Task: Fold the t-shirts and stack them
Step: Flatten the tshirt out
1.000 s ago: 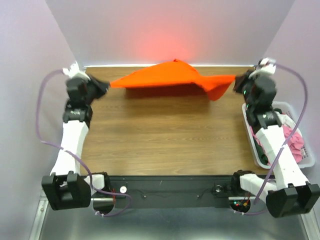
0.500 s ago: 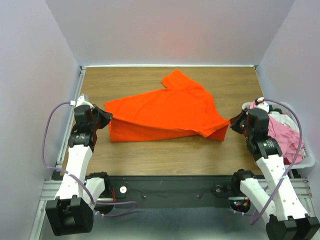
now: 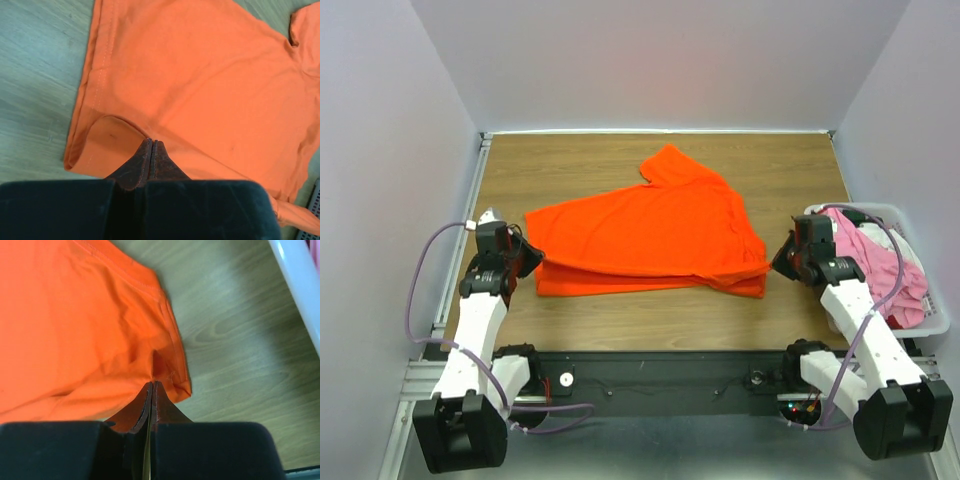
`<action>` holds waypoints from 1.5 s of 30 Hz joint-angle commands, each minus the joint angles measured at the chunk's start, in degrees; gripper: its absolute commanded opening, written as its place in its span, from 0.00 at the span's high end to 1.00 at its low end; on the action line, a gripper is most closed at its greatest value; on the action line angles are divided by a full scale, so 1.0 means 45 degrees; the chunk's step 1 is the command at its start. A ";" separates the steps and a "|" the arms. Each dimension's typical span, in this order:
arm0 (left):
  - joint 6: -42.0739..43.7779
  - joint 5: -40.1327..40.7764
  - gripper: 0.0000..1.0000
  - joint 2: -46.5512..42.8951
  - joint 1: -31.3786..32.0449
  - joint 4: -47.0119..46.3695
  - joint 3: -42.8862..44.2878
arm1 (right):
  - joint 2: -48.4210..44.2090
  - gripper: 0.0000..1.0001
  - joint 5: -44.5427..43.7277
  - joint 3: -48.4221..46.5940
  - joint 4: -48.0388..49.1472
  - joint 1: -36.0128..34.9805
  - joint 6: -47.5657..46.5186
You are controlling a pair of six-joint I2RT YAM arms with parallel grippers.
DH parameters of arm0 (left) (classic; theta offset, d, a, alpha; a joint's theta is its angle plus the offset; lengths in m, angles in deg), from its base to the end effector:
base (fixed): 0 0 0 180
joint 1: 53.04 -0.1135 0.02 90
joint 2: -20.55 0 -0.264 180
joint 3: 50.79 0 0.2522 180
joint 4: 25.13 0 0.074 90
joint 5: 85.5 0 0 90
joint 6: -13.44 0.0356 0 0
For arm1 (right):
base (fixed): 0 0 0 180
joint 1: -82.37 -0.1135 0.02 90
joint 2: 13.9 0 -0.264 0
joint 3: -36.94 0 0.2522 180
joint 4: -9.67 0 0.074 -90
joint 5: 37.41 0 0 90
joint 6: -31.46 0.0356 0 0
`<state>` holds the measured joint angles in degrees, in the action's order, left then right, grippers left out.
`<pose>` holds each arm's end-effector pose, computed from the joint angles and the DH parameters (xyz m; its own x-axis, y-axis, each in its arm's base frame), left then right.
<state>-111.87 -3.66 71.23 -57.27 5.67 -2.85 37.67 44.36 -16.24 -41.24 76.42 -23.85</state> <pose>0.1955 0.0094 0.2453 -0.4756 -0.6089 -0.6348 -0.2818 0.7891 -0.5458 0.1788 0.0135 0.2446 -0.6256 0.5011 -0.5979 0.4211 0.8621 0.2819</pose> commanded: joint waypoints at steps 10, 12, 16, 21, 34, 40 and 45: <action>-0.1019 0.1402 1.00 -0.0792 -0.0056 0.0432 -0.0035 | 0.2853 0.98 0.0070 -0.2215 0.1242 0.0074 -0.1421; -0.1137 0.1637 1.00 -0.1006 -0.0076 0.0724 -0.0074 | 0.3128 0.98 0.0324 -0.2430 0.1360 0.0093 -0.1519; -0.1178 0.2146 1.00 -0.1320 -0.0095 0.0999 0.0295 | 0.3539 0.99 0.0500 -0.2958 0.1710 0.0093 -0.1967; -0.0825 0.2361 1.00 -0.0056 -0.0174 -0.0304 0.1504 | 0.4357 0.99 0.0520 -0.4011 0.2160 0.0093 -0.2300; -0.0474 0.0037 1.00 0.6431 0.0704 -0.2515 0.2053 | 0.8029 0.99 0.4133 -0.4209 0.2999 0.0015 -0.2281; -0.0201 0.0076 1.00 0.9320 0.0705 -0.2927 0.3594 | 1.0119 0.99 0.4290 -0.4735 0.3840 0.0034 -0.1911; 0.0092 0.0095 1.00 1.1859 0.0647 -0.2616 0.5703 | 1.2130 0.99 0.3686 -0.6237 0.4153 0.0034 -0.1793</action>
<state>-113.79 -4.56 118.90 -54.16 -5.71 17.52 88.33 62.63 -39.15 -27.25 76.48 -32.59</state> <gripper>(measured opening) 0.025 0.019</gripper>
